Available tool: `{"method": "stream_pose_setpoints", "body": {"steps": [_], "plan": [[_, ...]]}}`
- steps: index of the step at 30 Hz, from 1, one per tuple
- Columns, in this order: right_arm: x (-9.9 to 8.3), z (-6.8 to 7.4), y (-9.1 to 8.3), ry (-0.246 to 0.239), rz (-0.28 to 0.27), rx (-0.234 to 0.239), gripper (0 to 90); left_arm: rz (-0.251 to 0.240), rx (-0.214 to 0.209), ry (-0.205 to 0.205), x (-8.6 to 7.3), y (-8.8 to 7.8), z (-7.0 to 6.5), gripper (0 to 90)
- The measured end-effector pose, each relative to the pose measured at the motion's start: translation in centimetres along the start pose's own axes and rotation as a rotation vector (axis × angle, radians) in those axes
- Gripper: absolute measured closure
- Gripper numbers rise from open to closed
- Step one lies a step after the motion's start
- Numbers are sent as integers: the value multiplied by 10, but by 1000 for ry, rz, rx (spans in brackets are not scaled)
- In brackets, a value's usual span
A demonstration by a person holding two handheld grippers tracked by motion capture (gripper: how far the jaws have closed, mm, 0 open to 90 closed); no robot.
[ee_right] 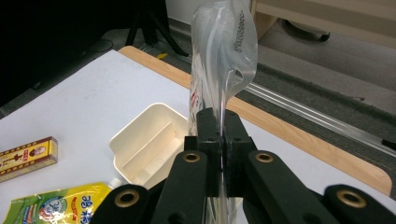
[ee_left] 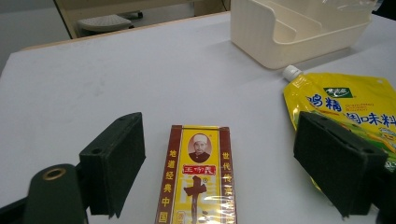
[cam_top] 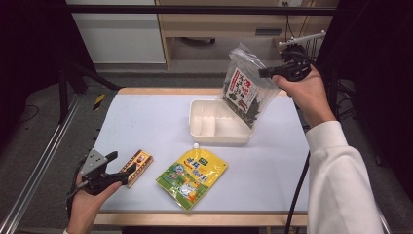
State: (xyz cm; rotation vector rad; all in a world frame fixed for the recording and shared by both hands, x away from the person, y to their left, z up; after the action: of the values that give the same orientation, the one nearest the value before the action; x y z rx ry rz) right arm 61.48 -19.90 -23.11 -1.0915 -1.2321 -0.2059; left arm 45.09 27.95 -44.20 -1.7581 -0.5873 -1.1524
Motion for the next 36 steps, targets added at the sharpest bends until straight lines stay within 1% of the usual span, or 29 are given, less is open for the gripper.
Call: {"method": "stream_pose_setpoints", "body": {"steps": [6,9,16,17,20,22,23,28,30,32,33,35,36], "plan": [[-9,-3,15,3,21,9,889,2,-2,3,-1,1,-1,163],[-13,-5,22,9,23,13,889,-2,-1,3,-1,0,-1,165],[-22,-4,36,-5,60,20,888,2,-6,9,-1,1,-2,165],[-24,-4,39,4,69,24,887,3,-7,12,-1,1,-3,165],[-30,-3,45,9,85,32,887,5,-5,19,-1,1,-3,165],[-33,-3,48,9,82,36,887,9,-8,23,-2,1,-4,164],[-34,-3,48,18,84,38,887,10,-8,24,-2,1,-4,165],[-44,-3,52,6,103,42,882,12,-13,27,-2,3,-5,164],[-46,-4,52,13,91,39,879,17,-15,27,-2,3,-6,164],[-48,-4,51,17,87,40,875,21,-13,35,-3,3,-6,164],[-48,-4,51,16,82,44,867,20,-11,35,-3,4,-6,164],[-48,-3,50,20,75,46,813,22,-12,37,-3,4,-6,164],[-48,-3,50,20,75,46,813,22,-12,37,-3,4,-6,163]]}}
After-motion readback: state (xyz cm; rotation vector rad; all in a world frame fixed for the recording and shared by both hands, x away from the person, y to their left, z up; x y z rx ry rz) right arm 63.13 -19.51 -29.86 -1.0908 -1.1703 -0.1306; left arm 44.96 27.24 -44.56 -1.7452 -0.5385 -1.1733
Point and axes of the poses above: each handheld gripper's, and its own axes: y roughly forward along the jaws, x roughly out of its top, z roughly to its left, the point moved 4 cm from there along y, roughly forward along the jaws, and after that the axes turned 9 degrees about -y, right-handed, at the moved point
